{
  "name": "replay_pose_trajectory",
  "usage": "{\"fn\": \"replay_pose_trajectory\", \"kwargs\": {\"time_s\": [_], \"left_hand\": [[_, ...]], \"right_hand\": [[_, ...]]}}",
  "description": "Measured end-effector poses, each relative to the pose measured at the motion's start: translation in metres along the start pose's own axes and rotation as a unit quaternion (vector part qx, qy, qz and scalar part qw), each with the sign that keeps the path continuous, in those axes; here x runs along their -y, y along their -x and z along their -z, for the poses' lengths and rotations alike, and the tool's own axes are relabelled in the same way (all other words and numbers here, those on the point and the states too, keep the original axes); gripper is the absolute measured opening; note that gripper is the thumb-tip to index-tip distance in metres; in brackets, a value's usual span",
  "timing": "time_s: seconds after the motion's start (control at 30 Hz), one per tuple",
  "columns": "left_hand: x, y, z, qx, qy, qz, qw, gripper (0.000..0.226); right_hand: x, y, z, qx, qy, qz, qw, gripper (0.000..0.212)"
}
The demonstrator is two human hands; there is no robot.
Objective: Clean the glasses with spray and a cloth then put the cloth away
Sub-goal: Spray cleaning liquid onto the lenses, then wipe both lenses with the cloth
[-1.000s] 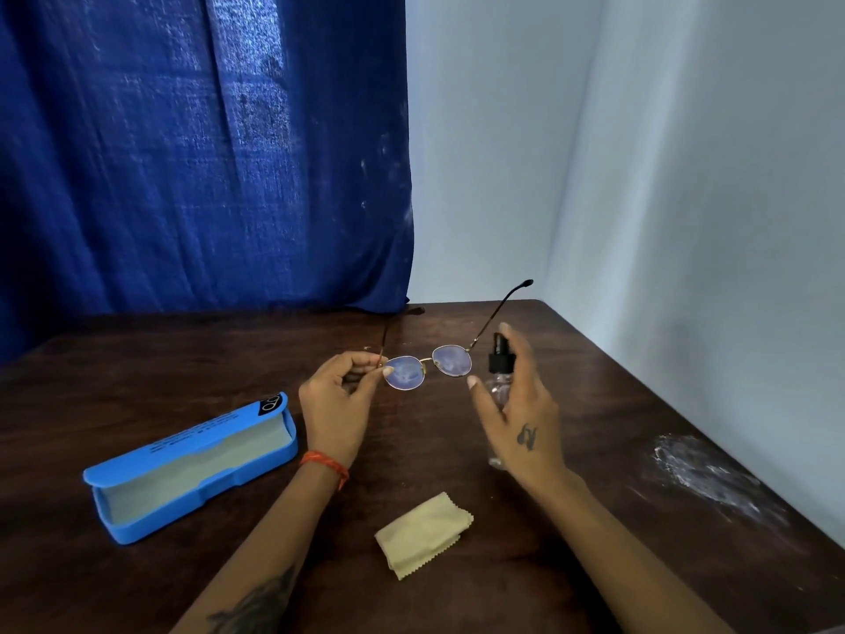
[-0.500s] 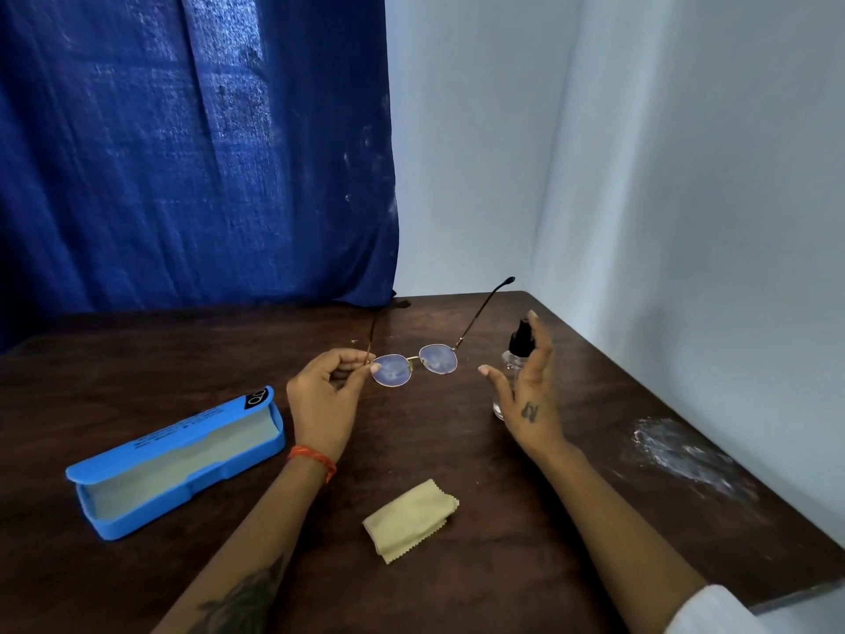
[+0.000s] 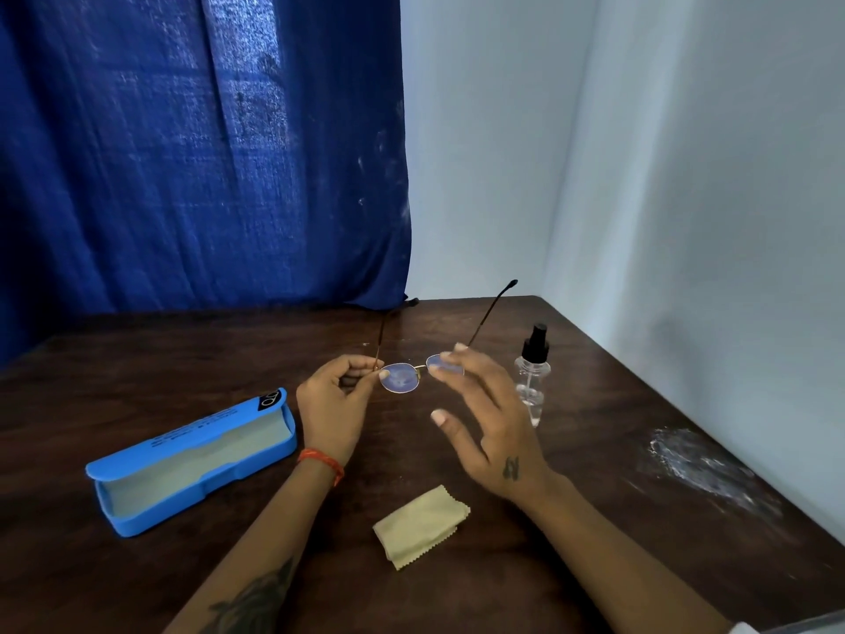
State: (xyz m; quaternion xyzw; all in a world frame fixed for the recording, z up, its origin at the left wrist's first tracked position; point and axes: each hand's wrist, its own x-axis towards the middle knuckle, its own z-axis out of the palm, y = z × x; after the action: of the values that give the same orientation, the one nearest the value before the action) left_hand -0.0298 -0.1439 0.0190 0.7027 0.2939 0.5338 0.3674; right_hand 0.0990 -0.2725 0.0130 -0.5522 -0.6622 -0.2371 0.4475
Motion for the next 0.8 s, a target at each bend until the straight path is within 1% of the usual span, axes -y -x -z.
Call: {"fn": "replay_pose_trajectory", "kwargs": {"time_s": [0.1,0.13,0.2,0.3,0.4,0.53,0.6,0.67,0.73,0.8], "left_hand": [[0.001,-0.001,0.001,-0.002,0.002,0.009,1.0,0.013],[0.002,-0.001,0.001,-0.002,0.005,0.014,1.0,0.013],[0.002,-0.001,0.0,0.0,0.009,0.023,1.0,0.012],[0.004,-0.002,-0.001,0.002,0.01,0.035,0.999,0.012],[0.007,-0.002,-0.002,0.007,0.008,0.037,0.999,0.013],[0.01,-0.003,-0.003,0.011,0.008,0.041,0.999,0.014],[0.01,-0.003,-0.003,0.014,0.004,0.042,0.999,0.014],[0.01,-0.003,-0.003,0.015,0.002,0.044,0.999,0.013],[0.01,-0.002,-0.003,0.018,0.003,0.048,0.999,0.011],[0.01,-0.003,-0.003,0.018,0.002,0.049,0.999,0.011]], "right_hand": [[0.009,0.001,-0.003,0.083,-0.129,-0.019,0.988,0.031],[0.011,0.001,-0.002,0.12,-0.172,-0.036,0.977,0.029],[0.014,0.0,-0.001,0.219,-0.232,-0.078,0.944,0.026],[0.015,0.003,-0.001,0.354,-0.219,-0.092,0.905,0.03],[0.015,0.005,0.001,0.419,-0.216,-0.09,0.877,0.036],[0.016,0.003,0.002,0.438,-0.227,-0.11,0.863,0.031],[0.016,0.003,0.002,0.433,-0.246,-0.142,0.856,0.025],[0.016,0.003,0.001,0.418,-0.254,-0.166,0.856,0.02],[0.013,0.003,0.001,0.385,-0.252,-0.19,0.867,0.018],[0.008,0.001,0.001,0.308,-0.246,-0.229,0.89,0.018]]}}
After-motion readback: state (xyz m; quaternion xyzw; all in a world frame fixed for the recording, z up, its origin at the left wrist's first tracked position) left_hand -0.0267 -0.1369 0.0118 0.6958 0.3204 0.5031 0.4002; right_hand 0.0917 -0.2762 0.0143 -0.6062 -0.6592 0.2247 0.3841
